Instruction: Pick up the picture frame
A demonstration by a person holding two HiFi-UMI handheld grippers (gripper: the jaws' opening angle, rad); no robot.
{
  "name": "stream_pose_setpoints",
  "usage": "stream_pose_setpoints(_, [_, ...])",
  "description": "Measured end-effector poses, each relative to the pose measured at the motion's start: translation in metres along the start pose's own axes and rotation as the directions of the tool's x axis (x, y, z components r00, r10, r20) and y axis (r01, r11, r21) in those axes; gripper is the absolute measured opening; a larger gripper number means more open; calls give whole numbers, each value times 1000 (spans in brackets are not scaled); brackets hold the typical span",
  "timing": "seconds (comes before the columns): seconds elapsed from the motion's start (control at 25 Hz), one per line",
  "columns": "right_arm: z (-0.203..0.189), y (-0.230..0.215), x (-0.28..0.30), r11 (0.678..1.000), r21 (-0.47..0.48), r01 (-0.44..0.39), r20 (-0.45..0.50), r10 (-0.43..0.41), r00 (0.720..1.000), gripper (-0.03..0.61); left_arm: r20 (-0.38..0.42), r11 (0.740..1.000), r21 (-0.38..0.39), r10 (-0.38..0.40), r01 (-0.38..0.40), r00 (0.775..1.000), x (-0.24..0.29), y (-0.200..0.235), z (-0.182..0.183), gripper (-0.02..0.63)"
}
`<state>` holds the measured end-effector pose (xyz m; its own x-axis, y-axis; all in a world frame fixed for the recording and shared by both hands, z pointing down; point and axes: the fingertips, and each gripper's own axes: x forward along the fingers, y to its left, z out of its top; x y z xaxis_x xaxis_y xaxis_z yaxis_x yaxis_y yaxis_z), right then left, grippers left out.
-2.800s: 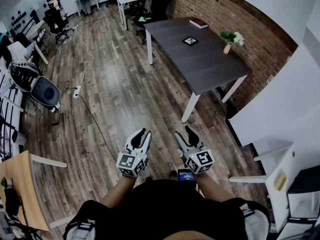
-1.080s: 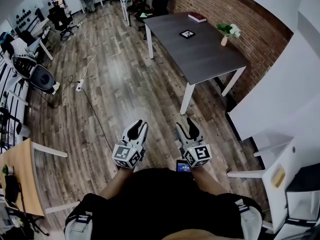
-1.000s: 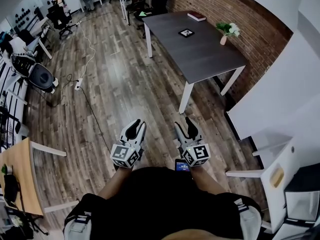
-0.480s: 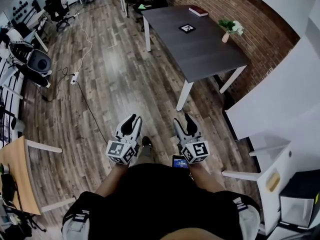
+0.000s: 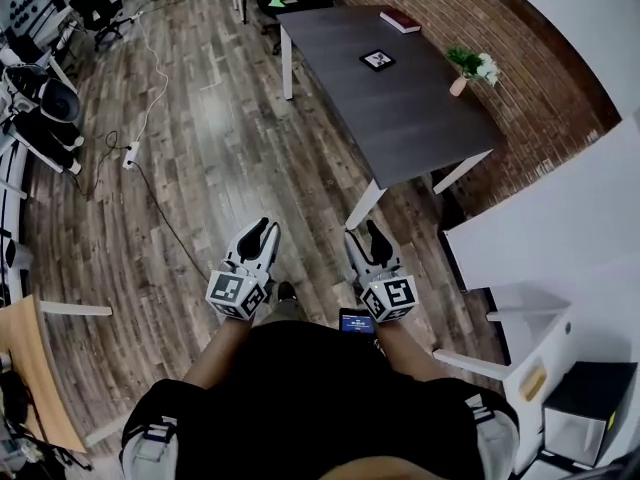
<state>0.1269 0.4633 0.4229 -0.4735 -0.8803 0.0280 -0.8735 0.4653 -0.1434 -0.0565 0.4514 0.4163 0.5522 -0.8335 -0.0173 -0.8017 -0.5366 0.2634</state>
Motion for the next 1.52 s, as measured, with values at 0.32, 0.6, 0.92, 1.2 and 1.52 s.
stream_pose_setpoints(0.32, [22,-1,122,999,-39,2,25,-1,1000,221,30,999,-8,-34,34,999,60,94,32,81])
stream_pose_setpoints(0.6, [26,-2,188,999,-49,-6,12,7,1000,221,44,1000,-21,-17,18,999,96,155,45,81])
stream_pose_setpoints(0.92, [10,-33,270,1000,-19,-22,-13,21,1000,221,29,999,-27,38,-38,999,148,223,45,81])
stream_pose_setpoints(1.2, [8,-87,373,998,7,-66,-30,67,997,221,-1,998,10,62,-62,998,236,275,53,81])
stream_pose_setpoints(1.52, [30,-164,491,995,19,-95,-25,95,995,221,-15,995,22,94,-93,995,356,340,76,81])
